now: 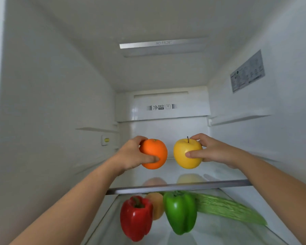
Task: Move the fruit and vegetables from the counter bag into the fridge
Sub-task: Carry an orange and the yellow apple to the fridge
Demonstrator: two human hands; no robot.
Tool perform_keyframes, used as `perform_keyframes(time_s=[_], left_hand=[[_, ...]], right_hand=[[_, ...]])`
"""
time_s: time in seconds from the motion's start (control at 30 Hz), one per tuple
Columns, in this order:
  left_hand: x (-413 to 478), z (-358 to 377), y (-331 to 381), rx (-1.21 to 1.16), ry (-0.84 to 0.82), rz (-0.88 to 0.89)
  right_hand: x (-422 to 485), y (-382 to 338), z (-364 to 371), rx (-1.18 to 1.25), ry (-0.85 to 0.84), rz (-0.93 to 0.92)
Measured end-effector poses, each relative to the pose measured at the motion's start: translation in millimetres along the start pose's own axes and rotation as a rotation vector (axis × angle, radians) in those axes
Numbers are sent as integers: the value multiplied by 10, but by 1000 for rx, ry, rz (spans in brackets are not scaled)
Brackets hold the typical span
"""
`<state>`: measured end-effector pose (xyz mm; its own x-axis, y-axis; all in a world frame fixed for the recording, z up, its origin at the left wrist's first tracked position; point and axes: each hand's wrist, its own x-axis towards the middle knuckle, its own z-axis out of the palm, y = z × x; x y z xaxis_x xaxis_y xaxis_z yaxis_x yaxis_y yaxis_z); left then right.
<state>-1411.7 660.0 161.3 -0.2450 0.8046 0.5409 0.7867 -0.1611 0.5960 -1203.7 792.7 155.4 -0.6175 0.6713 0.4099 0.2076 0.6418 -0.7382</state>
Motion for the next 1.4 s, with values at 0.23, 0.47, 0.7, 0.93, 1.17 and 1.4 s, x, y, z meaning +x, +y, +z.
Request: perform_keyframes(time_s=[0.23, 0.47, 0.7, 0.93, 1.17, 1.4], left_hand=[[158, 50, -117, -168, -204, -85], [168, 61, -196, -286, -277, -154], [184, 160, -208, -268, -250, -163], [167, 145, -204, -251, -252, -167], [163, 132, -200, -261, -253, -153], [118, 109, -165, -238, -256, -176]], right_hand=[[95, 153, -51, 53, -122, 27], [94, 162, -45, 74, -145, 35], [63, 145, -23, 38, -120, 39], [22, 117, -17, 11, -123, 36], [5, 105, -17, -1, -125, 35], [-23, 97, -37, 6, -115, 49]])
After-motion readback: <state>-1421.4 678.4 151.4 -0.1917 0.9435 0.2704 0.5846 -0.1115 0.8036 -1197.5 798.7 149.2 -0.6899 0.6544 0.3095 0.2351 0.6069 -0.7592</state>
